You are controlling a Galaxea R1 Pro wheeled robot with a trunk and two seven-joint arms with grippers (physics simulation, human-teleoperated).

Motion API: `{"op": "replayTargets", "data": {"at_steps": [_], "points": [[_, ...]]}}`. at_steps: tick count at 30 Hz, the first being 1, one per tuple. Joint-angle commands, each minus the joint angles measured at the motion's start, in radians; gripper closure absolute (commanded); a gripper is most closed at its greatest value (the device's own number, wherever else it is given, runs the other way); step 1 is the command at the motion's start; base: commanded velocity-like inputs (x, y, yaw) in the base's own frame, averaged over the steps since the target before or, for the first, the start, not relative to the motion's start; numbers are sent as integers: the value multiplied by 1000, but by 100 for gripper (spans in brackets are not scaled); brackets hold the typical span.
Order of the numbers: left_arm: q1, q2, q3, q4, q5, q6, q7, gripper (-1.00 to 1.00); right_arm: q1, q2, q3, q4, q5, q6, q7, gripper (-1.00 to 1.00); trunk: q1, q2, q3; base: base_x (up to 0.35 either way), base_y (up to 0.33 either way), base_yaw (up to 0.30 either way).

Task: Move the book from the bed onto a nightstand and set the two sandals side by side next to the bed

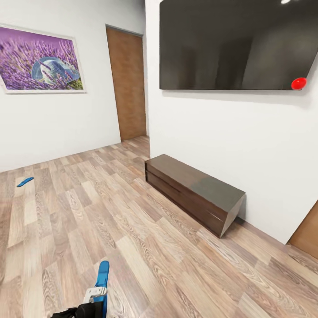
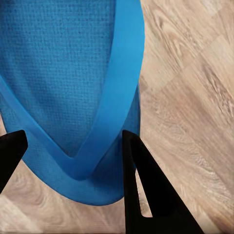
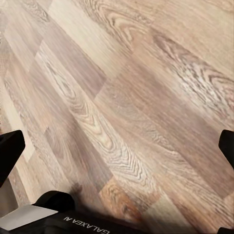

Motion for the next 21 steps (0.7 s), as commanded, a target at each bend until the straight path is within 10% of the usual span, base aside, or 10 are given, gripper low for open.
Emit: {"op": "replayTargets", "data": {"at_steps": [1,21], "points": [[-1,0,-8,1,9,-1,-3,100,0,0,1,-1,-10,10,2,-100,0,0,-1,0,0,293],[6,-18,-8,1,9,-2,-3,100,0,0,1,-1,-10,10,2,-100,0,0,-1,0,0,293]]}}
